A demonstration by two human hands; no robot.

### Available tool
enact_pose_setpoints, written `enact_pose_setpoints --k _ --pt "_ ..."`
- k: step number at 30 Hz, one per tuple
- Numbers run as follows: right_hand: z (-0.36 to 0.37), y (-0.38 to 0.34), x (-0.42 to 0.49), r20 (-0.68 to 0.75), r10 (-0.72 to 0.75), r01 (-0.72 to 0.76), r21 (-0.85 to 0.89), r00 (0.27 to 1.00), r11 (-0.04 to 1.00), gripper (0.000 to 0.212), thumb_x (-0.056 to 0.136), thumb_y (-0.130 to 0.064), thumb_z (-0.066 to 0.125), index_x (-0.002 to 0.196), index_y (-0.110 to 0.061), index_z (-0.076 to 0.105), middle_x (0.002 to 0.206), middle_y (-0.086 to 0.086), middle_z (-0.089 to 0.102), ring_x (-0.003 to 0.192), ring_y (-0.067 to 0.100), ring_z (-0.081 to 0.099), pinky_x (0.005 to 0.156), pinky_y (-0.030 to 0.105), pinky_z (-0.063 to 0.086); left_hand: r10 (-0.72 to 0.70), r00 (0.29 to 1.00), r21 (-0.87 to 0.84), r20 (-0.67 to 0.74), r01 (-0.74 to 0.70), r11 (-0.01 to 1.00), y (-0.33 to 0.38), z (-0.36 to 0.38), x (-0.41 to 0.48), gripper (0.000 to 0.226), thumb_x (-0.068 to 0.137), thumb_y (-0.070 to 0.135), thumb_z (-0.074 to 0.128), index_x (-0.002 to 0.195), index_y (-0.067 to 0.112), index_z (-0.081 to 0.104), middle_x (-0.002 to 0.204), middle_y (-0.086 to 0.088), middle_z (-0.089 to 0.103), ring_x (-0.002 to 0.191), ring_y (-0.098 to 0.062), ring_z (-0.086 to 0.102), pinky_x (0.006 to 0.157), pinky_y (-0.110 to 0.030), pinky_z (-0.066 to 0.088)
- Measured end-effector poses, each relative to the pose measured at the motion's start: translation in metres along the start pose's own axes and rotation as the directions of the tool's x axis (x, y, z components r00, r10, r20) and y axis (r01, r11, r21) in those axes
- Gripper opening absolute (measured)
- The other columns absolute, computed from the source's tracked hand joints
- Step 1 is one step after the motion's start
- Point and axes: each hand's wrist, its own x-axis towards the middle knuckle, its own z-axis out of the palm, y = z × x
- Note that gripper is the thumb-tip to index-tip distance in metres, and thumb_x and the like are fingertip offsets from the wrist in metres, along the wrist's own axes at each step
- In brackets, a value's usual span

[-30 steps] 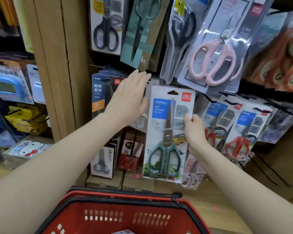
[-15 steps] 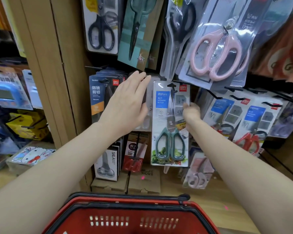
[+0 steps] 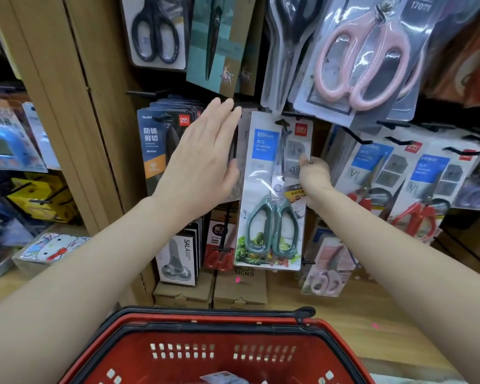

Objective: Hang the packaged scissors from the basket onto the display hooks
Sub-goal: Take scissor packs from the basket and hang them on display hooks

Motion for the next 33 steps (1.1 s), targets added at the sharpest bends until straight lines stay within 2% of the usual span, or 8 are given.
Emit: enact_pose_setpoints --k 5,10,15,17,22,24,27,33 --pt "-0.012 0.003 -0.032 0.05 -0.002 -0.002 0.076 0.999 0.997 0.043 0.101 -0.034 0.039 0.137 -0.011 0.041 0.123 0.012 0.059 0.109 0.03 0.059 0.096 0.047 0.048 -0.04 0.999 -0.009 0.001 0.04 0.999 0.006 0.0 0.0 0.064 0.086 0.018 0.049 0.143 -0.004 0.031 0.149 -0.021 0.033 0.142 -0.033 0.025 0.114 -0.038 0.02" --pt "-0.035 0.007 -0.061 0.09 -0.094 0.09 0.044 0.992 0.995 0.026 0.102 -0.031 0.034 0.108 -0.012 0.051 0.092 0.006 0.056 0.08 0.021 0.055 0.07 0.034 0.048 -0.071 0.997 0.022 0.034 0.07 0.997 0.012 -0.004 0.0 0.065 0.088 0.013 0.057 0.144 -0.004 0.029 0.151 -0.021 0.029 0.143 -0.033 0.022 0.114 -0.035 0.014" --pt "-0.057 0.0 -0.087 0.148 -0.152 0.147 0.048 0.977 0.988 0.023 0.101 -0.031 0.034 0.091 -0.017 0.049 0.09 0.009 0.056 0.083 0.029 0.055 0.074 0.043 0.047 -0.112 0.991 0.063 0.08 0.107 0.992 0.023 -0.009 0.001 0.066 0.091 0.014 0.055 0.146 -0.003 0.024 0.153 -0.021 0.025 0.144 -0.033 0.019 0.117 -0.038 0.015" --pt "-0.065 -0.003 -0.094 0.169 -0.181 0.176 0.046 0.969 0.983 0.022 0.101 -0.03 0.036 0.085 -0.02 0.048 0.083 0.005 0.055 0.078 0.025 0.054 0.067 0.036 0.045 -0.135 0.987 0.07 0.091 0.129 0.989 0.028 -0.01 0.002 0.064 0.091 0.014 0.053 0.146 -0.003 0.025 0.153 -0.021 0.025 0.144 -0.033 0.019 0.117 -0.039 0.015" --pt "-0.102 0.01 -0.117 0.217 -0.269 0.292 -0.082 0.938 0.953 0.022 0.101 -0.028 0.038 0.094 -0.013 0.053 0.084 0.002 0.059 0.071 0.015 0.057 0.056 0.02 0.046 -0.016 1.0 0.062 -0.001 0.016 0.998 0.044 -0.006 -0.009 0.041 0.084 0.013 0.046 0.12 -0.005 0.054 0.116 -0.023 0.054 0.11 -0.034 0.047 0.088 -0.036 0.035" --pt "-0.122 0.025 -0.122 0.228 -0.23 0.253 -0.077 0.946 0.964 0.023 0.1 -0.029 0.039 0.096 -0.014 0.055 0.091 0.006 0.062 0.078 0.019 0.062 0.063 0.026 0.052 0.022 1.0 0.051 0.015 -0.023 0.998 0.053 -0.003 -0.022 0.029 0.082 0.011 0.051 0.108 0.0 0.058 0.102 -0.017 0.054 0.096 -0.029 0.046 0.075 -0.033 0.031" --pt "-0.152 0.054 -0.121 0.151 -0.159 0.162 -0.002 0.976 0.987 0.022 0.096 -0.03 0.045 0.084 -0.018 0.058 0.089 0.011 0.063 0.081 0.028 0.06 0.076 0.042 0.049 0.04 0.995 0.032 0.091 -0.043 0.999 0.068 0.009 -0.046 0.022 0.079 0.009 0.061 0.1 0.005 0.059 0.093 -0.012 0.052 0.087 -0.027 0.047 0.071 -0.03 0.027" --pt "-0.21 0.102 -0.123 0.007 -0.152 0.152 -0.087 0.988 0.984 0.028 0.1 -0.013 0.043 0.073 -0.008 0.052 0.07 0.003 0.049 0.068 0.017 0.046 0.064 0.031 0.033 0.037 0.953 -0.057 0.301 -0.021 0.998 0.089 0.056 -0.078 0.023 0.083 0.015 0.057 0.104 0.006 0.063 0.098 -0.009 0.057 0.09 -0.029 0.055 0.073 -0.037 0.043"
